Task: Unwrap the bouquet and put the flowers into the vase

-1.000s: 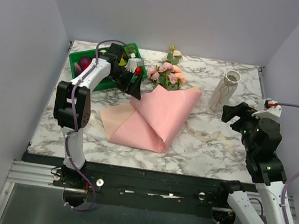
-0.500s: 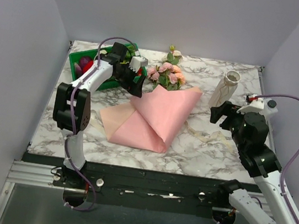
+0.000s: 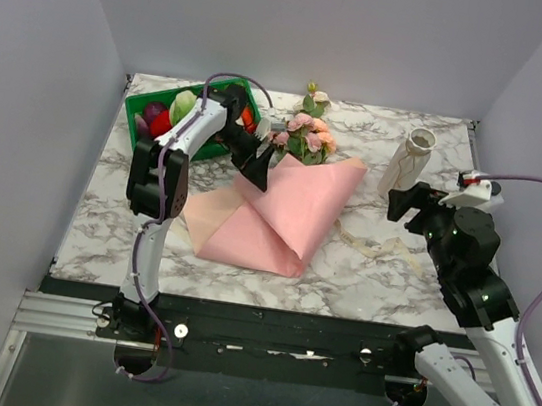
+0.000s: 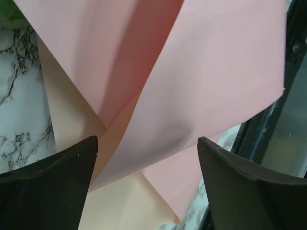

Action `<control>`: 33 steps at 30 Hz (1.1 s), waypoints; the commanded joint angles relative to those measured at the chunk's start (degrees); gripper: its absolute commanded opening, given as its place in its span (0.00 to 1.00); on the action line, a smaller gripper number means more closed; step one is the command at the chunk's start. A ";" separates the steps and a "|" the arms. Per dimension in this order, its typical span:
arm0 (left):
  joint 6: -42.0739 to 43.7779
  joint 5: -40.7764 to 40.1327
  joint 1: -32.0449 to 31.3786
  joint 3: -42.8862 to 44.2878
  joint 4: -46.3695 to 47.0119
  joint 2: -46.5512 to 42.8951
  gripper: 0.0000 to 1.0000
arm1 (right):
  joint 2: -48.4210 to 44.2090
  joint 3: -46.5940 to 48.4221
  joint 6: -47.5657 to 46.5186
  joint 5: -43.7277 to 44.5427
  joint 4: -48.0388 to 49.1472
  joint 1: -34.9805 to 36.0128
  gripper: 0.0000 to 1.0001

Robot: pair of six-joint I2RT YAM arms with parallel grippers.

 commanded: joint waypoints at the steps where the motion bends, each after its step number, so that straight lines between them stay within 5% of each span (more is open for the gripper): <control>1: 4.19 7.07 -1.36 10.06 -12.66 -1.14 0.91 | -0.88 2.10 -0.37 0.47 0.41 0.40 0.89; 14: 0.44 10.95 -12.09 13.52 -15.50 -2.55 0.90 | -3.43 2.89 -0.46 2.67 -0.37 0.40 0.89; 17: 0.51 11.03 -8.86 14.05 -14.61 -3.16 0.99 | -3.79 3.24 -0.98 1.89 -0.90 0.31 0.89; 24: 0.51 7.70 0.90 6.95 -8.05 -6.05 0.99 | -0.36 2.45 -1.78 0.30 -0.38 0.49 0.89; 28: -1.86 6.03 3.55 -0.35 -1.44 -6.15 0.99 | 0.17 2.45 -2.65 0.30 0.77 0.66 0.89; 33: 2.52 8.74 4.35 1.04 -3.00 -2.90 0.99 | 0.34 2.54 -2.83 0.21 0.94 0.84 0.89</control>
